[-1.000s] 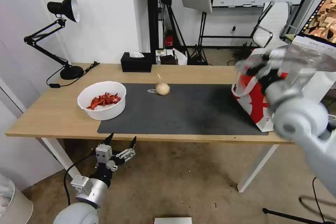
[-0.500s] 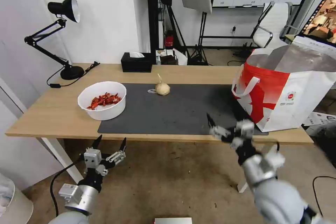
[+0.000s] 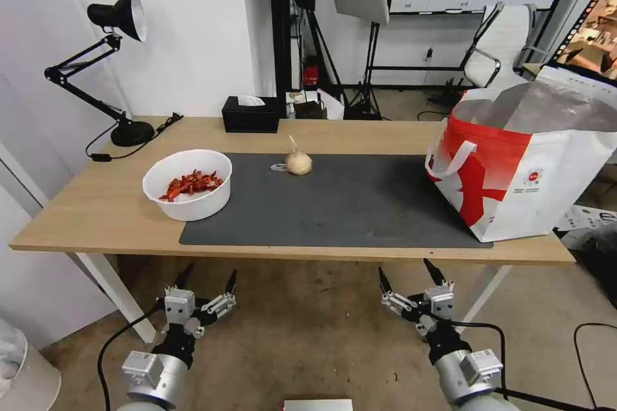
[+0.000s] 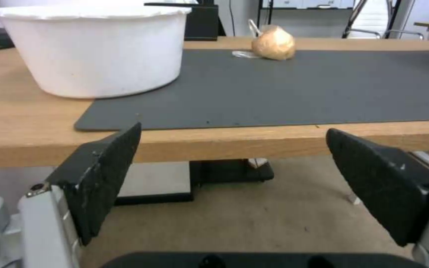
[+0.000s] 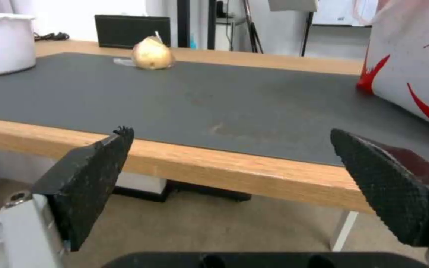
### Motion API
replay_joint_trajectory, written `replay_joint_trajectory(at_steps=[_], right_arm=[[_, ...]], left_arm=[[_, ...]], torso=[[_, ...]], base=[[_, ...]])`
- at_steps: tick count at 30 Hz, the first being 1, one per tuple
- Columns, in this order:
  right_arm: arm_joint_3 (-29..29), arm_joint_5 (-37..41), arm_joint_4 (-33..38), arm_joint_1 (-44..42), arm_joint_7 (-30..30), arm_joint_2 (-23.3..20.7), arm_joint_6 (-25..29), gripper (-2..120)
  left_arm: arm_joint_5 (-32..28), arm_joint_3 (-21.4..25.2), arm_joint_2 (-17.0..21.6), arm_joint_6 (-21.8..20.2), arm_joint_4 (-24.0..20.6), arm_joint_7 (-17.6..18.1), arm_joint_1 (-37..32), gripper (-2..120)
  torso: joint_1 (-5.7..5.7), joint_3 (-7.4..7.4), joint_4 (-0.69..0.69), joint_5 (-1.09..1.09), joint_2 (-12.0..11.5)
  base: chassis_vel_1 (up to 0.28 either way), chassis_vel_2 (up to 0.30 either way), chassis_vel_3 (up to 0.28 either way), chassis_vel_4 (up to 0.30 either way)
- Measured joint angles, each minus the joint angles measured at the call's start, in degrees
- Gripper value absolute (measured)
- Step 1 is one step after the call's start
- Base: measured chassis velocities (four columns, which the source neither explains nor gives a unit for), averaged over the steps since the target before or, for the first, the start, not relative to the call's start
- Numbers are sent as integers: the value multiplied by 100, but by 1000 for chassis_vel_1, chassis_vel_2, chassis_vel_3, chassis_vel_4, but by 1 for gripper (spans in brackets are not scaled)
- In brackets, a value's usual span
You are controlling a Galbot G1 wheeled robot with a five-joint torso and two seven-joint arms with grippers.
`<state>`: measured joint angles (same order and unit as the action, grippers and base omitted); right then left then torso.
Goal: Pick up the trash from the table and place it into the takeout bag.
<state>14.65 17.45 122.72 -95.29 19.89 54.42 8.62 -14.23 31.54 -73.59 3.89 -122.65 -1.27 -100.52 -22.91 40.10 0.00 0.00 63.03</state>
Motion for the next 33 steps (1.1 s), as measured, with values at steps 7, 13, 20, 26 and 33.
replay_joint_trajectory(at_steps=[7, 13, 20, 26, 33], right_arm=[[-65, -55, -57, -8, -3, 135, -34, 100], [-89, -97, -101, 6, -12, 205, -45, 100], [-170, 92, -227, 320, -220, 254, -75, 100], [-367, 1108, -525, 1606, -995, -5, -306, 100], [-1420, 2004, -1546, 3826, -1192, -74, -656, 100]], left_arm=[[4, -3, -2, 16, 0, -24, -18, 100], [4, -2, 25, 19, 0, -34, -28, 100], [-26, -42, 106, 22, 103, -36, 69, 100], [-70, -186, 221, 19, 180, -27, 218, 100], [-64, -238, 174, 6, 300, -13, 271, 100]], torso=[[0, 0, 0, 0, 0], [0, 0, 0, 0, 0], [0, 0, -2, 0, 0], [-1, 1, -1, 0, -1], [-2, 2, 2, -1, -2]], base=[[0, 0, 0, 0], [0, 0, 0, 0], [0, 0, 0, 0], [0, 0, 0, 0], [0, 0, 0, 0]])
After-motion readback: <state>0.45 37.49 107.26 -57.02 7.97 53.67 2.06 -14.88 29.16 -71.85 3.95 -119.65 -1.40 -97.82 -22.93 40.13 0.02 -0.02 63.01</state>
